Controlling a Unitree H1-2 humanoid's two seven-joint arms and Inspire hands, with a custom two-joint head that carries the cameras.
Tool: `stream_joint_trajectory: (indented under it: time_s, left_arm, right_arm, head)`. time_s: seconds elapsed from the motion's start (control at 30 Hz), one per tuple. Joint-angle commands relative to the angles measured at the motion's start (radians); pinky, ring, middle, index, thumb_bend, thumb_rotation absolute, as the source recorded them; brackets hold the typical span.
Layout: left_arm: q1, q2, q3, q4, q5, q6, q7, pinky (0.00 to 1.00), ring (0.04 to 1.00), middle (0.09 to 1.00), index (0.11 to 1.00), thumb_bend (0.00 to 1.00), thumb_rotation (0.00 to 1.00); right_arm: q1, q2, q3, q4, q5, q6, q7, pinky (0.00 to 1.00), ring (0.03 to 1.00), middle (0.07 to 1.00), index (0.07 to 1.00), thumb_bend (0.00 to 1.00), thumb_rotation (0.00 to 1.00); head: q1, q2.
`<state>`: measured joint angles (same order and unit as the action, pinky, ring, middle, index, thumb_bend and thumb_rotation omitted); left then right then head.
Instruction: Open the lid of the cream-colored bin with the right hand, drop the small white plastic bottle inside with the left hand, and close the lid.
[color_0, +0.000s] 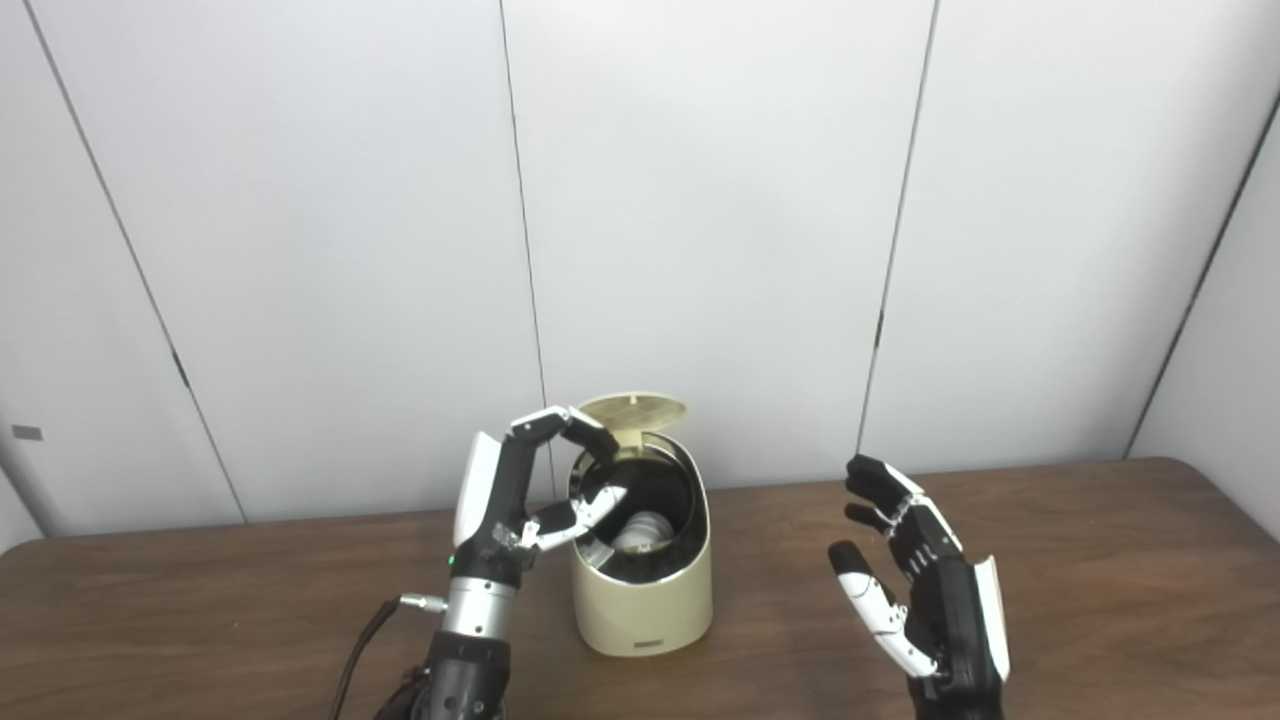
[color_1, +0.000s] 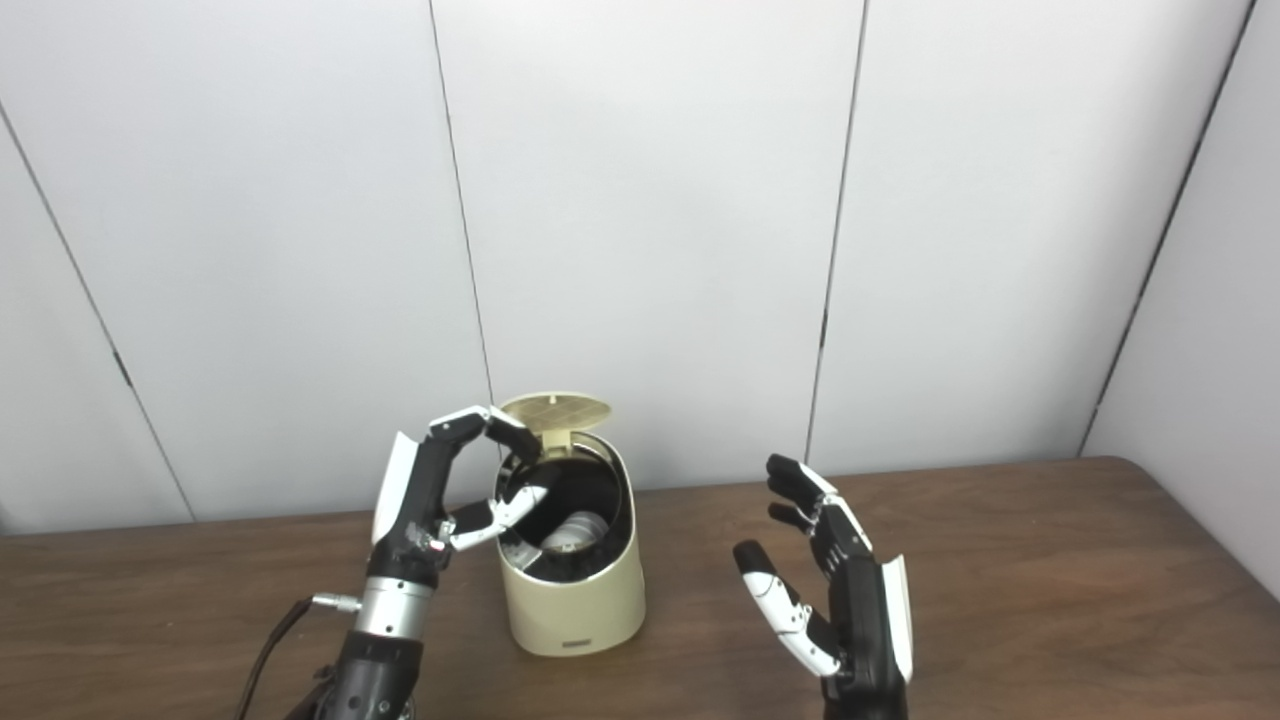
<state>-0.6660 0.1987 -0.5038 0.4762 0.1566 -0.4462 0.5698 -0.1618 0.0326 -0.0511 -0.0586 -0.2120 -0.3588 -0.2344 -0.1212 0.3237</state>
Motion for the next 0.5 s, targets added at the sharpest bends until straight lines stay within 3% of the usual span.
stream_joint_trajectory:
  time_s: [0.0,0.17,0.47]
  left_arm:
    - [-0.041,0.021,-0.013,-0.029,0.030,-0.024,0.065,0.79,0.675,0.493,0.465,0.52,0.00]
    - [-0.061,0.049,-0.053,-0.005,0.040,-0.024,0.147,0.81,0.698,0.479,0.487,0.52,0.00]
    - [-0.079,0.065,-0.079,0.023,0.034,-0.024,0.177,0.81,0.701,0.480,0.485,0.52,0.00]
  right_arm:
    - [-0.029,0.000,0.004,-0.014,-0.007,-0.044,-0.002,0.72,0.802,0.801,0.769,0.40,0.54]
    - [-0.029,0.001,0.004,-0.010,-0.008,-0.048,-0.004,0.73,0.802,0.800,0.770,0.41,0.53]
    - [-0.026,0.003,0.005,-0.020,-0.007,-0.043,-0.001,0.72,0.800,0.802,0.770,0.40,0.53]
  head:
    - [-0.001,0.000]
    - [0.000,0.000]
    - [0.001,0.006]
